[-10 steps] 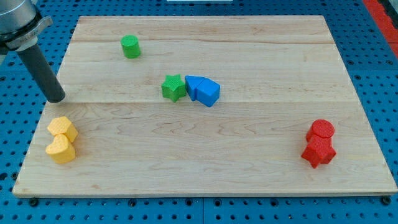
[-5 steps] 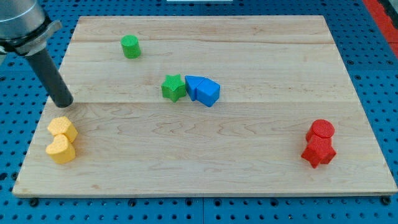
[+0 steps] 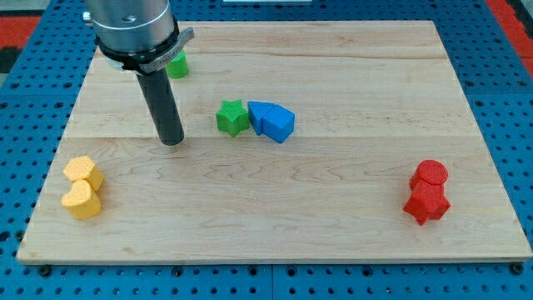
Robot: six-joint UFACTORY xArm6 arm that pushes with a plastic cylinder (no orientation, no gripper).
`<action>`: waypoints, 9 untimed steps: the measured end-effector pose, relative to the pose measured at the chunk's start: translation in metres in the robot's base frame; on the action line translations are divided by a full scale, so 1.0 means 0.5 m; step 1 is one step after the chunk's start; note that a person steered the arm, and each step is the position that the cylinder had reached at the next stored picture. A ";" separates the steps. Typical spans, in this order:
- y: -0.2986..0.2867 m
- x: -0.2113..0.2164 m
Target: Slide the blue cube to the center right
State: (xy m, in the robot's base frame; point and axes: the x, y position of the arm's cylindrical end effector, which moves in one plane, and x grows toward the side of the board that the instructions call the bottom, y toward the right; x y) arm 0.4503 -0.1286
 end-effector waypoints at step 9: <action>0.614 -0.158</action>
